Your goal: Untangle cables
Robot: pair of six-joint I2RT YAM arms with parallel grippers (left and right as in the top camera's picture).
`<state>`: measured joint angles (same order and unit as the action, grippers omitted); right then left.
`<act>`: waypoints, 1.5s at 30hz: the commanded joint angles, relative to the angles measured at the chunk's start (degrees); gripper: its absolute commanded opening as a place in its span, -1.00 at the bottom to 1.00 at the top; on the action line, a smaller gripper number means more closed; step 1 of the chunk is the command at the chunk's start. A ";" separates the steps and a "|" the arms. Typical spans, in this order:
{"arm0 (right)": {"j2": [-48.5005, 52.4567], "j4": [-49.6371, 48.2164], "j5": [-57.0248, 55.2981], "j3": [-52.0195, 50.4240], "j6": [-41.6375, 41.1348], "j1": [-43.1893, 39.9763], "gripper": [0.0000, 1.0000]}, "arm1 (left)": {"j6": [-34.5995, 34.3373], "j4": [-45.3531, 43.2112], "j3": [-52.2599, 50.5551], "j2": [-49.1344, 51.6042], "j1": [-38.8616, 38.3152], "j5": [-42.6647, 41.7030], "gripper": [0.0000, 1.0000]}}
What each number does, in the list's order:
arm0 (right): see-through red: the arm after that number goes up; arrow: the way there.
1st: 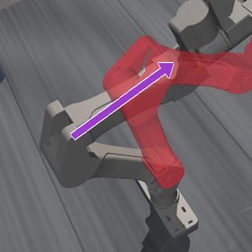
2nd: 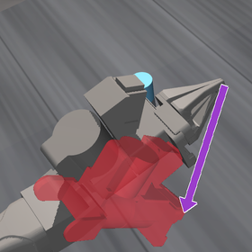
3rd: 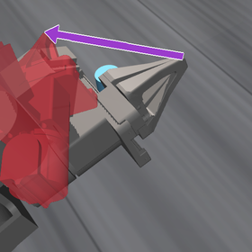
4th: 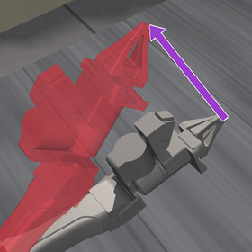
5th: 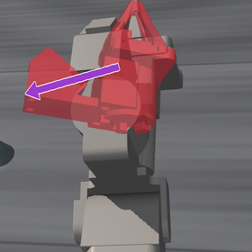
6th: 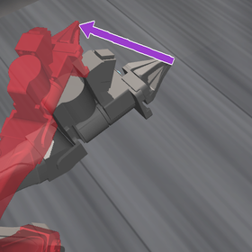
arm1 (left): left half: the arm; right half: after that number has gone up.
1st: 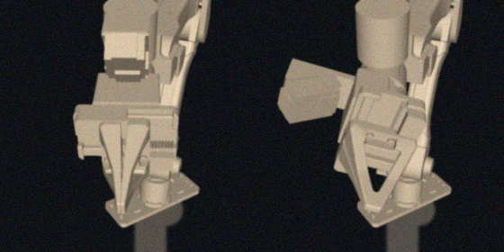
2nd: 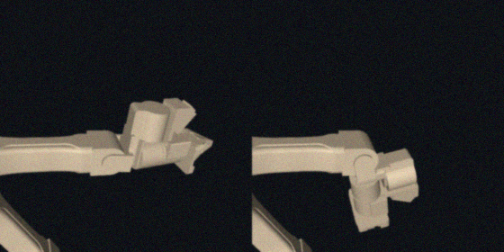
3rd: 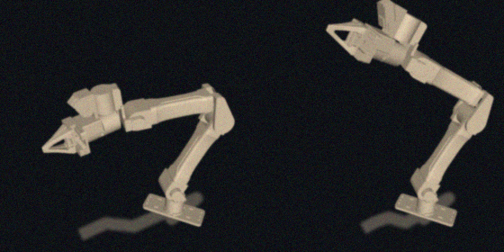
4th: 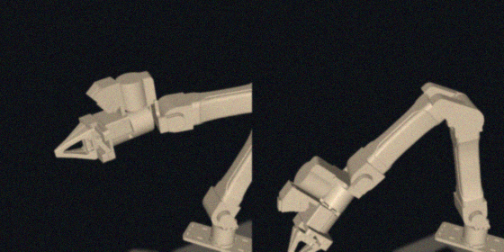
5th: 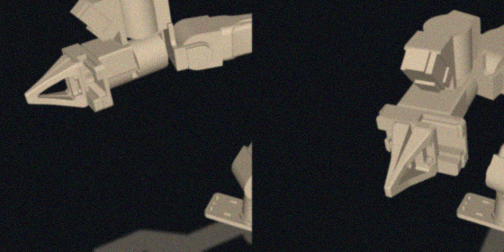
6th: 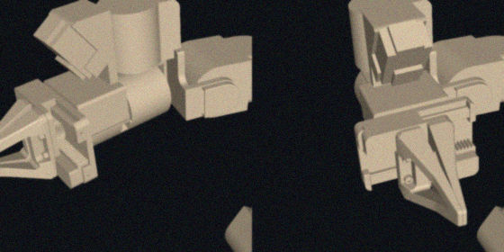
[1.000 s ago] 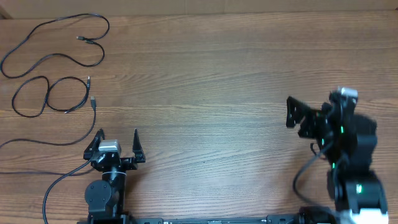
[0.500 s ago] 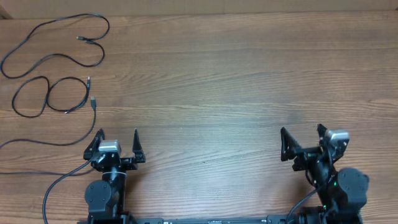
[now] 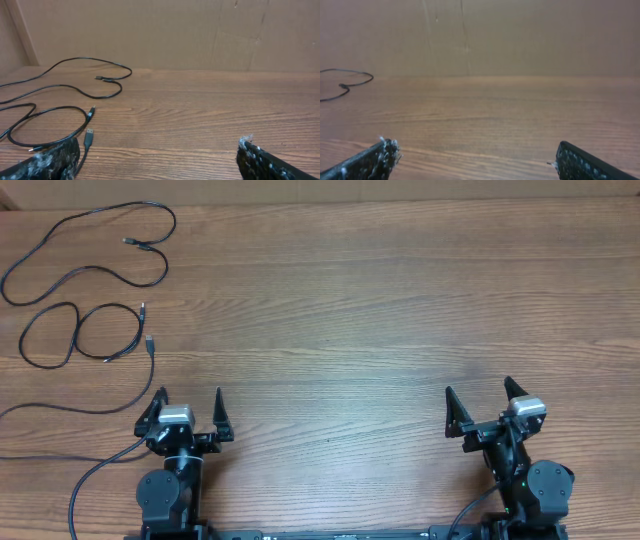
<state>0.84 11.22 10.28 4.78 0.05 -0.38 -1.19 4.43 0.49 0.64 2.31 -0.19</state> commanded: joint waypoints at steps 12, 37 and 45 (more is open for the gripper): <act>-0.72 -7.54 1.46 -4.35 4.31 0.04 1.00 | -0.50 0.04 -0.22 -0.44 0.35 -0.04 0.99; -0.68 -6.93 -1.68 -4.31 3.98 0.00 0.99 | -0.52 0.04 -0.22 -0.44 0.35 -0.04 0.99; -0.68 -7.10 -1.62 -4.28 4.31 0.00 1.00 | -0.50 0.04 -0.22 -0.44 0.35 -0.04 0.99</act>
